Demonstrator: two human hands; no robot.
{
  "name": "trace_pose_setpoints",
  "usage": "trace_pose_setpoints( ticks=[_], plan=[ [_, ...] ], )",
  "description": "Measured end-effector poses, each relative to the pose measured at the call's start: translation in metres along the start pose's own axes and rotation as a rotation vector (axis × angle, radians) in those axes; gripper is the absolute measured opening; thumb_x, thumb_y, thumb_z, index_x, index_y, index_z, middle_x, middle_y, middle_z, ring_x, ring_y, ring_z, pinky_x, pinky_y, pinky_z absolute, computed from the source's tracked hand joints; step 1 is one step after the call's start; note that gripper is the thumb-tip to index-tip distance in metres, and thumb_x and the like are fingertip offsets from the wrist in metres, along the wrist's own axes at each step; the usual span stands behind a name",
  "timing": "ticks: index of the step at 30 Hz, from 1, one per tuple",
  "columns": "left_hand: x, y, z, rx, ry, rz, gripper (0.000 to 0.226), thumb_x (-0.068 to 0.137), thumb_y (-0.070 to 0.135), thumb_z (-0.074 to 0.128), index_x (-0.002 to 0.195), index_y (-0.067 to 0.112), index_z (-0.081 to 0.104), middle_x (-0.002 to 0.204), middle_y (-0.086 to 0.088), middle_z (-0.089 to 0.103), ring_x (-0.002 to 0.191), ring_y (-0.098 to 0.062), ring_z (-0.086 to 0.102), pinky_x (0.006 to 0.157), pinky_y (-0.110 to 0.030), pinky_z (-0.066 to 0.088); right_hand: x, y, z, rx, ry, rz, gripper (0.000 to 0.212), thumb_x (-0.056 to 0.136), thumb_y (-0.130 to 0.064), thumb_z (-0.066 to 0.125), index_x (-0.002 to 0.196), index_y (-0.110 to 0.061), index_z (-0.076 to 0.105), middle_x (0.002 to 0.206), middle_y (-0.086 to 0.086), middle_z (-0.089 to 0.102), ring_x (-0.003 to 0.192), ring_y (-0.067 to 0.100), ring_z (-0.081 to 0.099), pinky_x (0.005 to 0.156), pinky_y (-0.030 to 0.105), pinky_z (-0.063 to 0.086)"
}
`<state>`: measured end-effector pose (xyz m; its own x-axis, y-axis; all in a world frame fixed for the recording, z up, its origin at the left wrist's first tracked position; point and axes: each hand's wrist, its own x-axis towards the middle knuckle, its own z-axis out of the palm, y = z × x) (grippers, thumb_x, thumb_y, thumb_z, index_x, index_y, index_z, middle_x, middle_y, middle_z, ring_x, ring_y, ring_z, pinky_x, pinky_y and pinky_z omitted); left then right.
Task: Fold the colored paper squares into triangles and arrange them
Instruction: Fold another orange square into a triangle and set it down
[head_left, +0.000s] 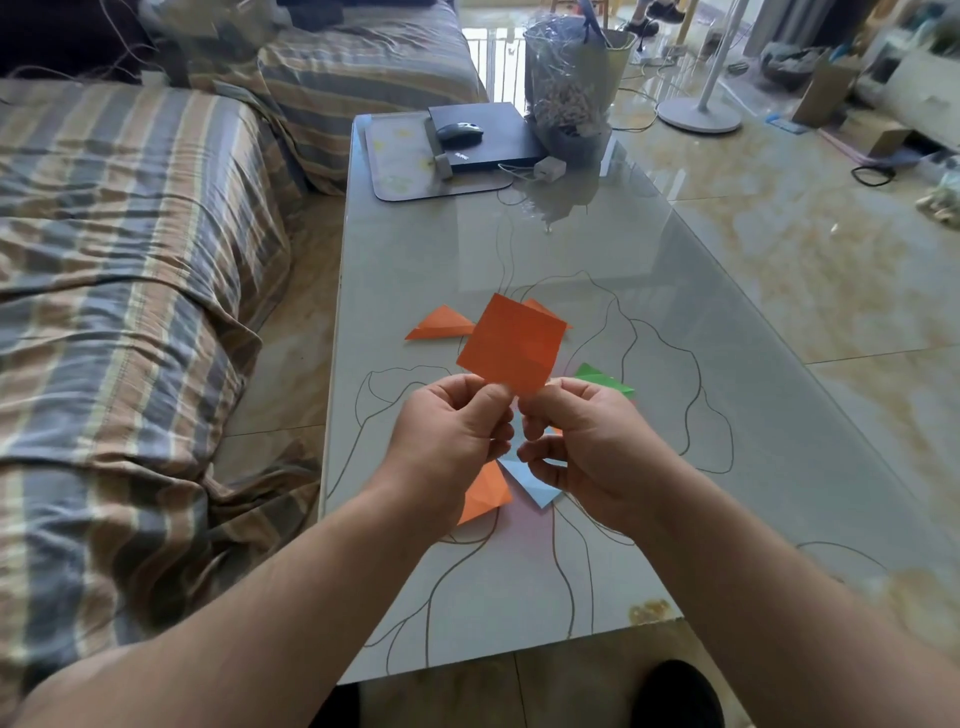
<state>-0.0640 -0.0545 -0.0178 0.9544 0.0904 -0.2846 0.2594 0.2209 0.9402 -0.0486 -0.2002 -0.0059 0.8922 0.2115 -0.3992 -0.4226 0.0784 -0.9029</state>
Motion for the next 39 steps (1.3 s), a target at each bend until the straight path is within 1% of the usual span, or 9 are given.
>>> trace_pose_setpoints(
  ticks=[4,8,12,17,21,28,33,36,39],
  plan=[
    [0.001,0.002,-0.002,0.047,0.047,0.030,0.012,0.097,0.014,0.069,0.092,0.004,0.067,0.068,-0.003,0.065,0.064,-0.017,0.061,0.066,-0.031,0.058,0.000,0.000,-0.001,-0.017,-0.014,0.005,0.024,0.097,-0.015,0.069,0.074,-0.016,0.064,0.070,0.006,0.062,0.061,0.023,0.063,0.062,0.032,0.048],
    [0.002,0.006,-0.005,0.159,0.039,0.055,0.013,0.098,0.013,0.064,0.090,0.004,0.069,0.070,-0.004,0.067,0.068,-0.017,0.065,0.072,-0.038,0.059,-0.002,-0.002,-0.001,-0.007,-0.048,0.012,0.012,0.094,-0.021,0.075,0.090,-0.015,0.065,0.082,0.007,0.068,0.065,0.023,0.066,0.063,0.032,0.050],
    [0.003,0.014,-0.009,0.308,-0.036,0.044,0.015,0.093,0.013,0.059,0.094,0.008,0.074,0.084,-0.009,0.077,0.077,-0.024,0.073,0.083,-0.048,0.061,0.002,-0.008,-0.007,0.096,0.014,0.008,0.036,0.091,-0.018,0.076,0.121,-0.025,0.057,0.101,0.009,0.070,0.072,0.024,0.065,0.068,0.035,0.052],
    [0.000,0.018,-0.012,0.463,-0.187,0.002,0.018,0.080,0.009,0.063,0.095,0.009,0.074,0.087,-0.018,0.077,0.081,-0.036,0.076,0.079,-0.052,0.064,0.004,-0.014,-0.019,0.042,0.009,-0.072,0.050,0.081,-0.030,0.078,0.127,-0.036,0.060,0.105,0.008,0.071,0.087,0.025,0.069,0.080,0.039,0.054],
    [-0.002,0.018,-0.011,0.514,-0.206,-0.014,0.011,0.079,0.000,0.064,0.089,0.005,0.064,0.084,-0.022,0.074,0.075,-0.036,0.076,0.076,-0.054,0.064,0.004,-0.015,-0.024,0.061,-0.079,-0.071,0.052,0.088,-0.009,0.078,0.133,-0.029,0.061,0.111,0.014,0.071,0.089,0.030,0.071,0.082,0.050,0.058],
    [0.003,0.020,-0.017,0.341,-0.134,0.038,0.019,0.094,-0.001,0.065,0.107,0.013,0.061,0.097,-0.024,0.073,0.082,-0.035,0.075,0.078,-0.044,0.065,0.009,-0.010,-0.029,-0.022,-0.046,-0.129,0.067,0.083,0.020,0.070,0.132,-0.023,0.059,0.106,0.021,0.070,0.085,0.033,0.074,0.075,0.042,0.060],
    [0.004,0.022,-0.018,0.248,-0.098,0.070,0.011,0.097,0.007,0.069,0.092,0.017,0.068,0.093,-0.020,0.076,0.081,-0.031,0.069,0.079,-0.042,0.061,0.007,-0.009,-0.026,-0.023,-0.079,-0.174,0.058,0.086,0.009,0.075,0.132,-0.024,0.060,0.097,0.017,0.072,0.081,0.029,0.072,0.075,0.036,0.060],
    [0.002,0.022,-0.016,0.203,-0.136,0.060,0.010,0.096,0.008,0.070,0.096,0.015,0.077,0.100,-0.023,0.076,0.090,-0.033,0.070,0.092,-0.052,0.058,0.006,-0.011,-0.026,-0.034,-0.081,-0.151,0.047,0.086,-0.003,0.080,0.126,-0.025,0.066,0.097,0.016,0.074,0.078,0.028,0.073,0.067,0.033,0.058],
    [0.001,0.023,-0.016,0.152,-0.173,0.025,0.014,0.094,0.007,0.071,0.105,0.013,0.077,0.099,-0.018,0.076,0.093,-0.029,0.069,0.095,-0.047,0.057,0.007,-0.011,-0.025,-0.048,-0.053,-0.126,0.036,0.088,-0.004,0.078,0.119,-0.021,0.070,0.098,0.016,0.074,0.072,0.023,0.072,0.060,0.028,0.054]
  ],
)
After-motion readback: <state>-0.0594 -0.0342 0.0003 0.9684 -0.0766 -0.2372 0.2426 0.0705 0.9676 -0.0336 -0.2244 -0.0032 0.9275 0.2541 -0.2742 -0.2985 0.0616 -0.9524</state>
